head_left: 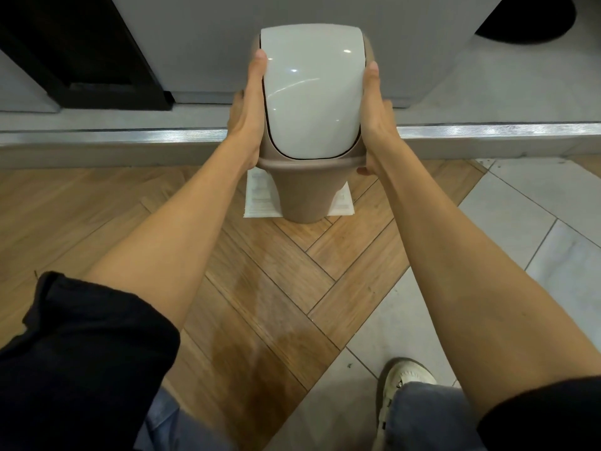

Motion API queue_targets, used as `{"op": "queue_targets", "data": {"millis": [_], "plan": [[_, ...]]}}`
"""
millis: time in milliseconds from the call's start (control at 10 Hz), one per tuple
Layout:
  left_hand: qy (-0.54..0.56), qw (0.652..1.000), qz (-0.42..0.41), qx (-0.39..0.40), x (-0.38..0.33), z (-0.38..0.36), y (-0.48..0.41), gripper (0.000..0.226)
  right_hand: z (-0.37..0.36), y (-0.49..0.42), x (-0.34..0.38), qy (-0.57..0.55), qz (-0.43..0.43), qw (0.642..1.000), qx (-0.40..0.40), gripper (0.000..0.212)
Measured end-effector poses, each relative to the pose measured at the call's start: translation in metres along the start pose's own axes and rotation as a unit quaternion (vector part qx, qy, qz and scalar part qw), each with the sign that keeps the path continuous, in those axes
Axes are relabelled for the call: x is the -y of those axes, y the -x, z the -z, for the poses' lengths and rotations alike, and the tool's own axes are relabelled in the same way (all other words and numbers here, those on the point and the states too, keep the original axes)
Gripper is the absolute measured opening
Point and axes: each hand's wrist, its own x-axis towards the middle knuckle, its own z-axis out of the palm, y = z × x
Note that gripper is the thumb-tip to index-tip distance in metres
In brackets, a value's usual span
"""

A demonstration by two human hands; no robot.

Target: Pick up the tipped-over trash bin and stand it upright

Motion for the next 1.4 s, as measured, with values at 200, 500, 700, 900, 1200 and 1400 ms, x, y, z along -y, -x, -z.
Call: {"op": "queue_targets", "data": {"millis": [200, 500, 700, 900, 1200, 1400], "plan": [[-0.013, 1.000, 0.003, 0.012, -0.005, 0.000, 0.011, 0.116, 0.001, -0.004, -0.003, 0.010, -0.005, 1.000, 0.000, 0.096], [-0.014, 1.000, 0.005, 0.026, -0.006, 0.006, 0.008, 0.125, 0.000, -0.002, -0.002, 0.009, -0.002, 1.000, 0.002, 0.113], [-0.047, 0.998, -0.028, 0.040, -0.015, 0.006, 0.026, 0.097, -0.001, -0.003, -0.001, 0.029, -0.006, 0.999, 0.014, 0.112], [-0.062, 0.997, -0.020, 0.039, -0.019, 0.008, 0.028, 0.095, 0.004, -0.010, 0.001, 0.054, -0.011, 0.998, 0.031, 0.094], [-0.196, 0.973, -0.082, -0.092, -0.066, 0.003, 0.047, 0.080, 0.027, -0.011, 0.037, 0.150, -0.024, 0.986, 0.062, 0.091], [-0.459, 0.875, -0.156, 0.017, -0.147, -0.004, 0.092, 0.078, 0.064, 0.034, 0.112, 0.427, 0.078, 0.900, 0.027, 0.073]]}}
